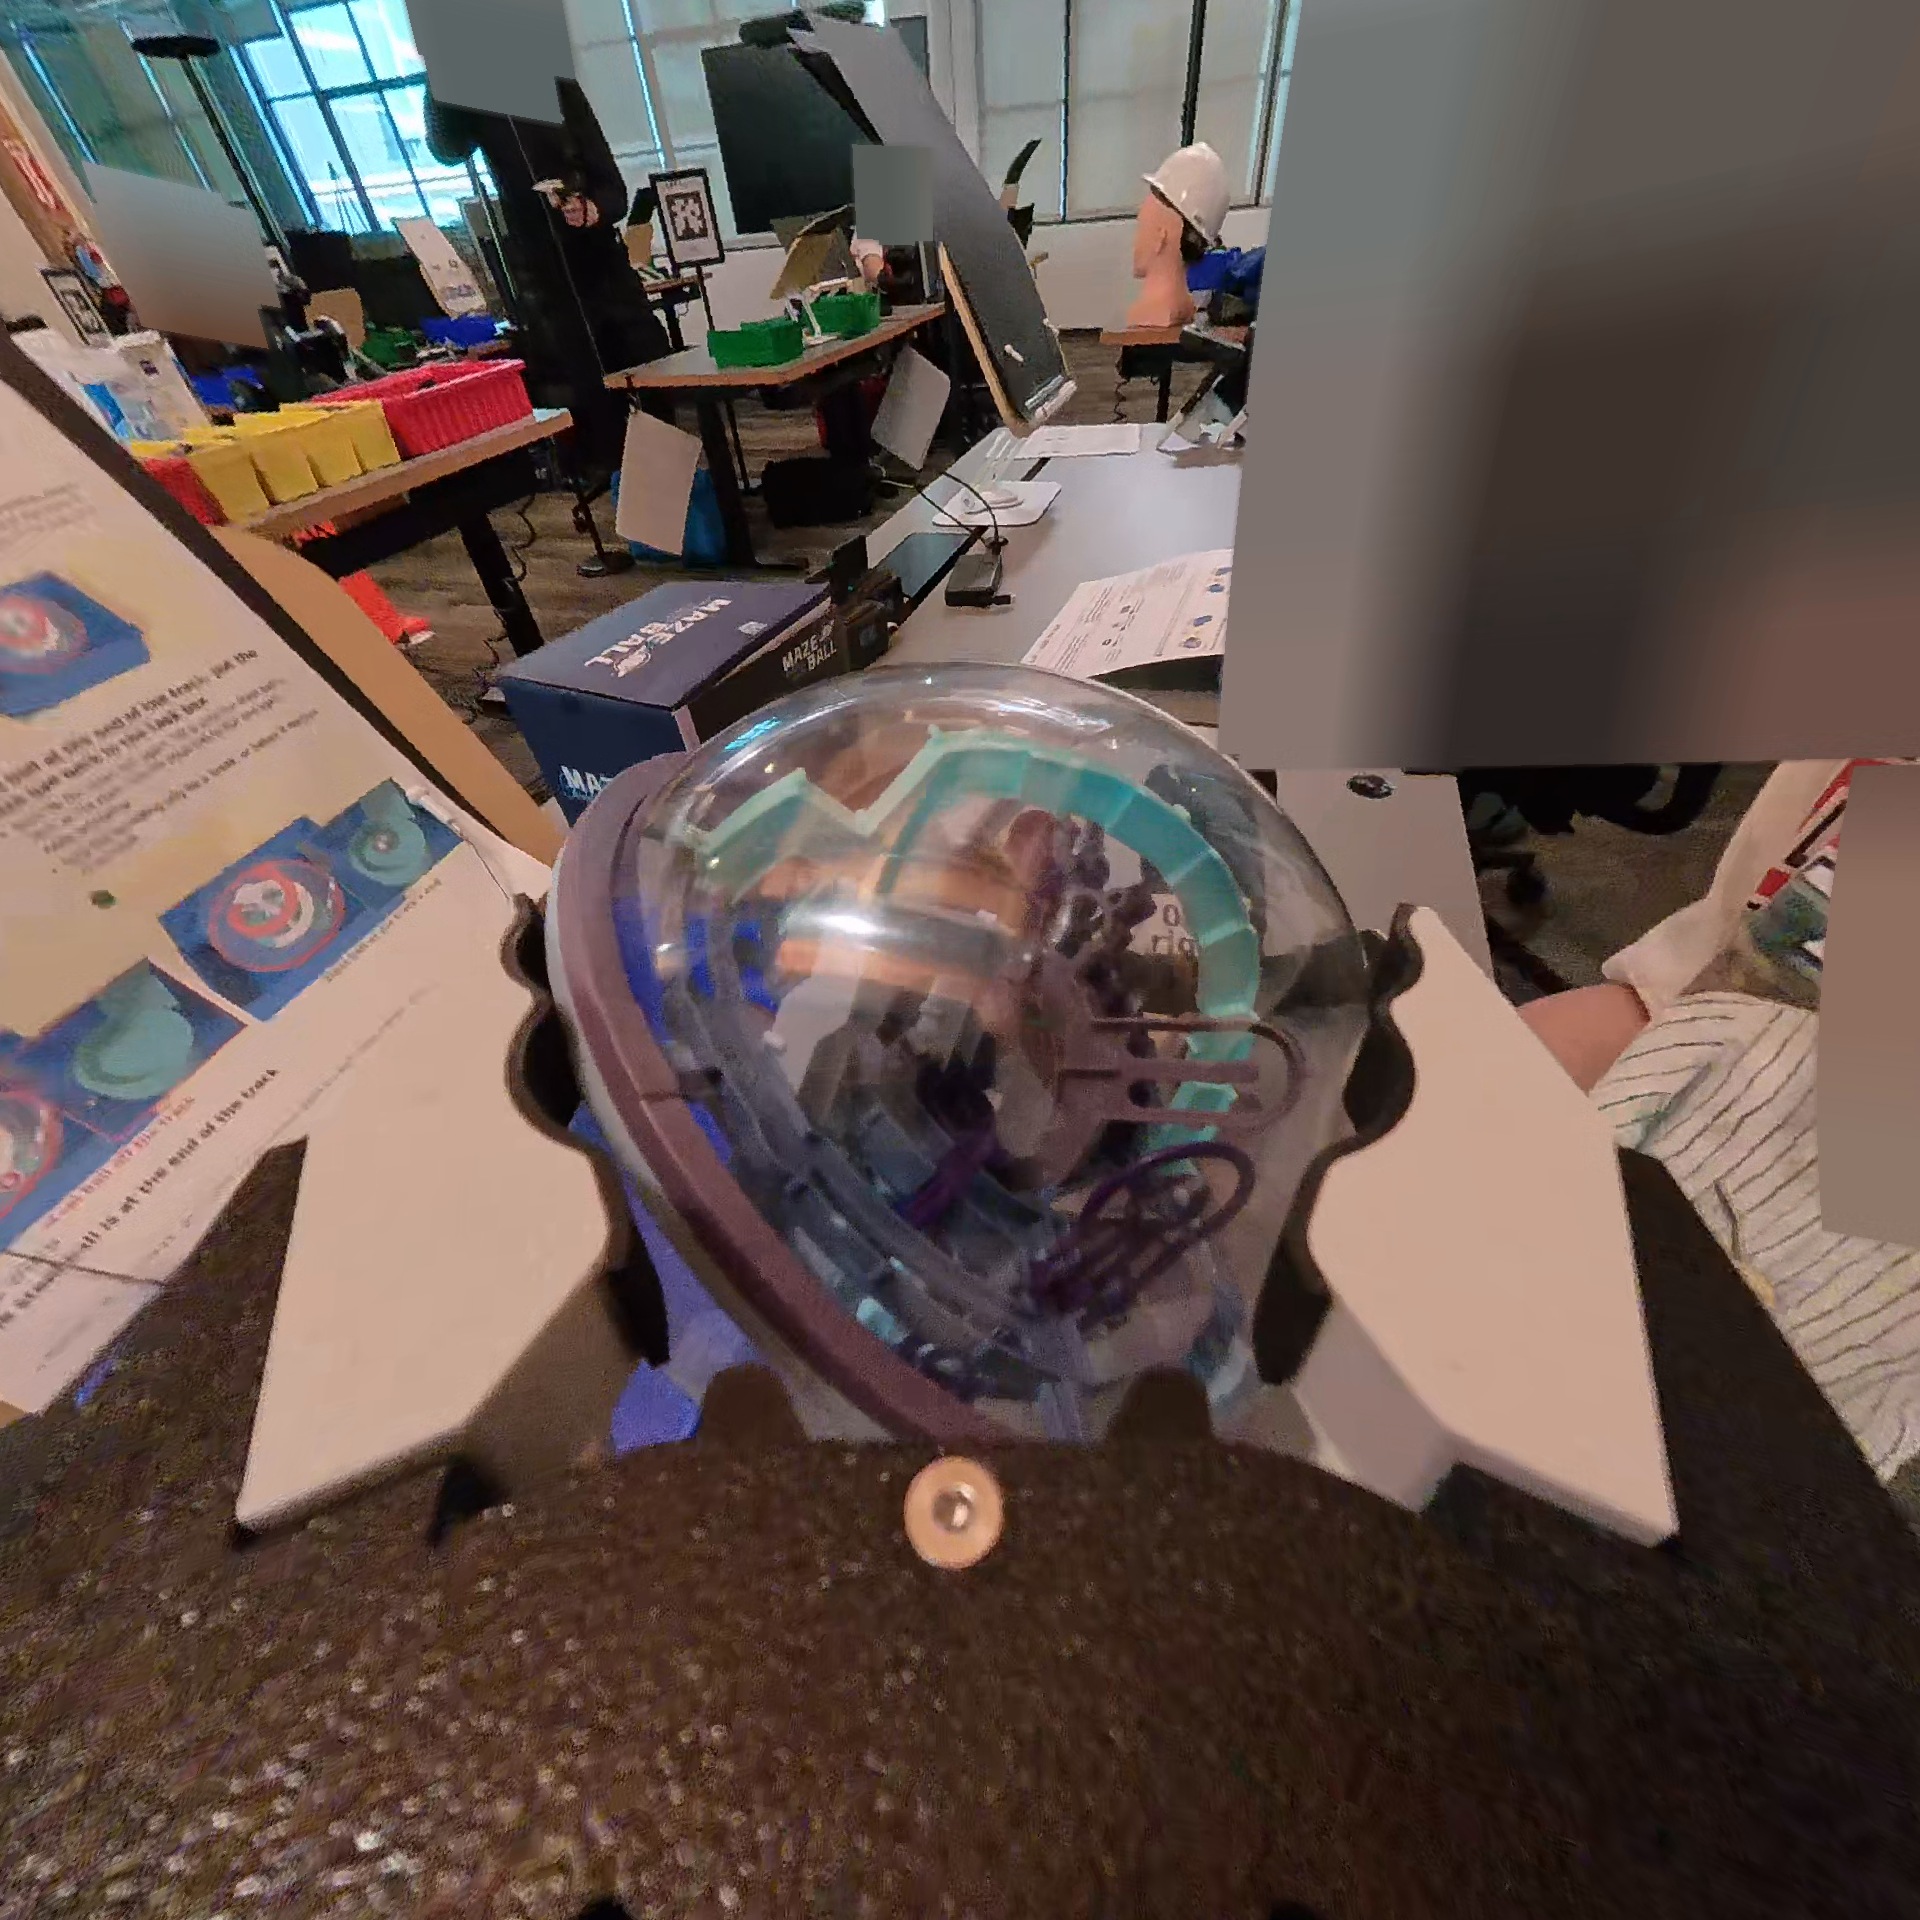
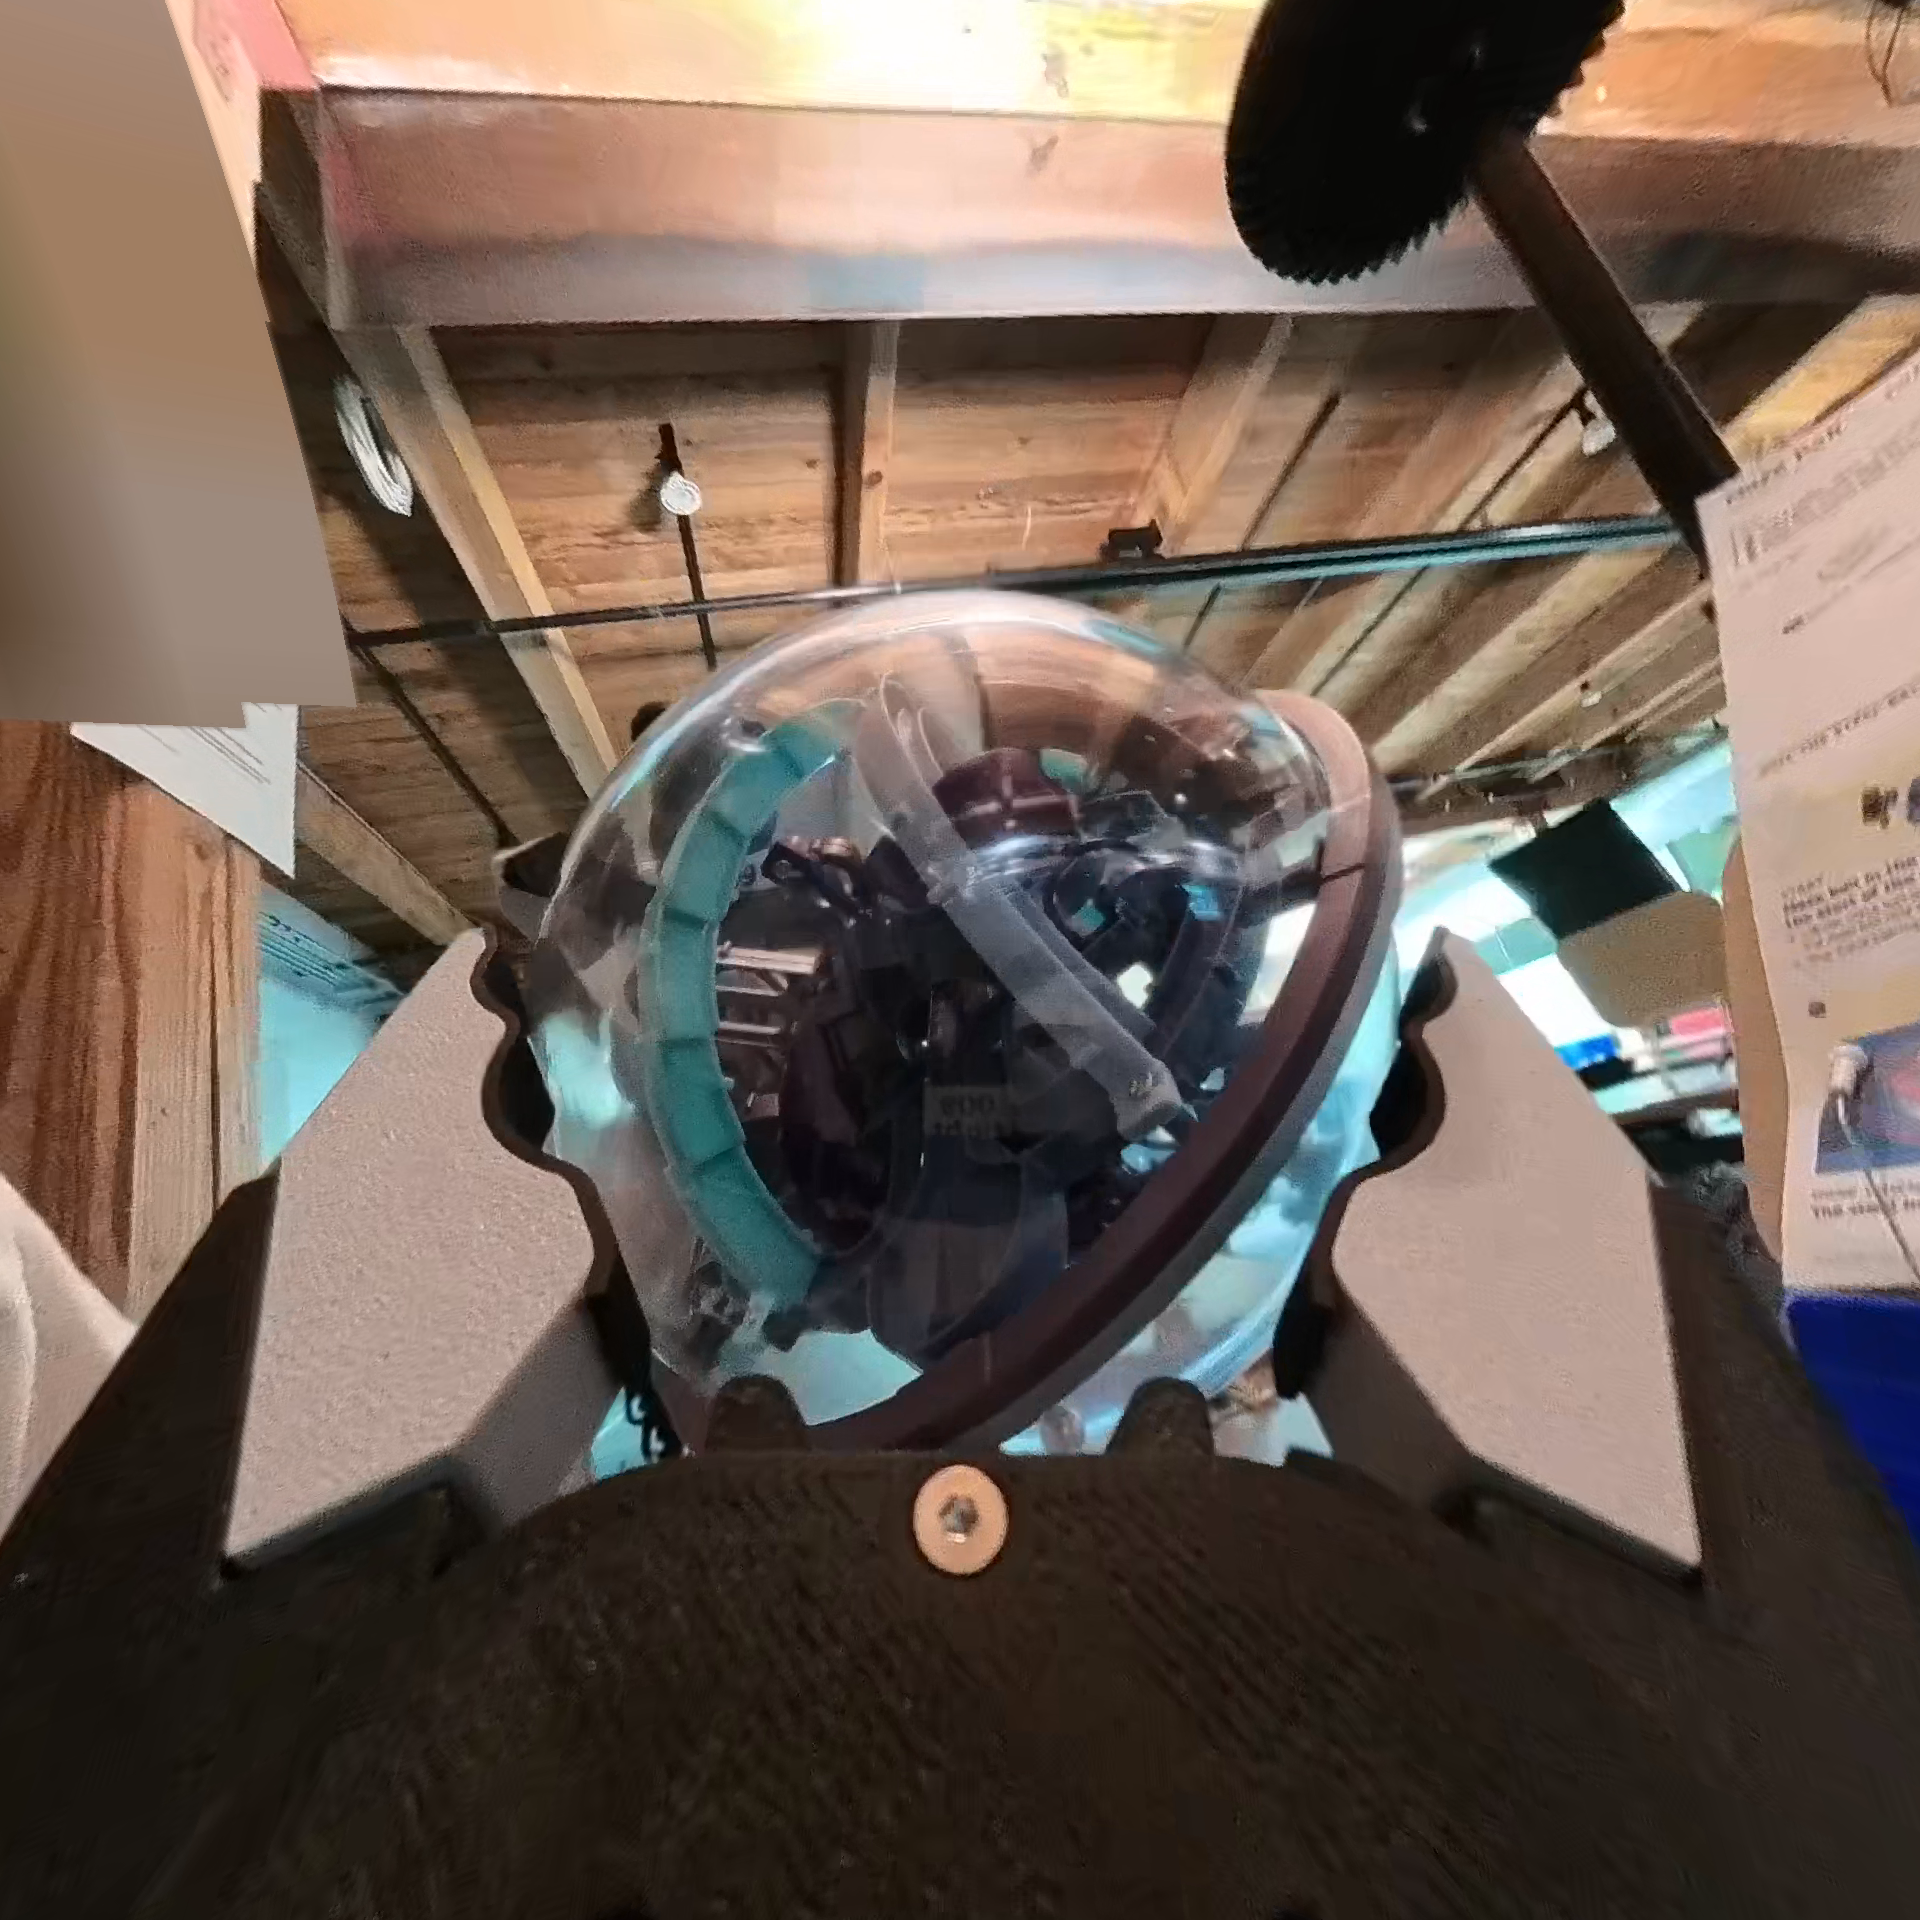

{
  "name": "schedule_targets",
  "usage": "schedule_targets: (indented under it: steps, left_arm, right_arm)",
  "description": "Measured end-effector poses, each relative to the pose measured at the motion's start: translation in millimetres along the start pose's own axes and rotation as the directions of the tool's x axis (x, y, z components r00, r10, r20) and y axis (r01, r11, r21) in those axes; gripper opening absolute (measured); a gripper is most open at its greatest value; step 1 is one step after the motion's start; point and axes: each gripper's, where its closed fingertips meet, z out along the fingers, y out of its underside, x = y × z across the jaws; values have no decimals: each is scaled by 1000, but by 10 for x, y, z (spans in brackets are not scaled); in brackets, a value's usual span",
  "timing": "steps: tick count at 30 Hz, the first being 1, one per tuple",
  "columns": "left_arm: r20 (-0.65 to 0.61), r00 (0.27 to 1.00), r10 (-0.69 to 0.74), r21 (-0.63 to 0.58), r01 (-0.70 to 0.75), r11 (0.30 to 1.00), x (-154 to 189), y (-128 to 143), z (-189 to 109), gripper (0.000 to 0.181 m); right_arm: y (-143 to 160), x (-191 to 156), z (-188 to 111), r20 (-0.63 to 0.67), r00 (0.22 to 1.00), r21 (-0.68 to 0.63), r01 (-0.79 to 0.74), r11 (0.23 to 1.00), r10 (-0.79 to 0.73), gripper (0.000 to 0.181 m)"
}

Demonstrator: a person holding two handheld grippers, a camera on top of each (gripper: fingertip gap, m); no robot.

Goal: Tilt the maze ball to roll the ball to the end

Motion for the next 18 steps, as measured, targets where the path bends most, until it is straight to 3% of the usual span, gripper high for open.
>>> schedule_targets:
  steps: [4,7,12,18]
  left_arm:
    - [-14,982,189,-158,-189,969,63,-260,-10,148]
    - [-31,969,246,-282,-245,928,79,-371,8,148]
    - [-102,945,311,-495,-319,808,130,-340,52,148]
    - [-158,912,378,-599,-393,698,163,-412,81,148]
  right_arm:
    - [-114,-105,170,87,996,93,27,995,-35,159]
    - [-184,-139,253,112,994,175,-13,985,-7,159]
    - [-114,-176,269,129,990,221,-79,972,51,158]
    - [-146,-220,353,163,986,225,-75,972,38,158]
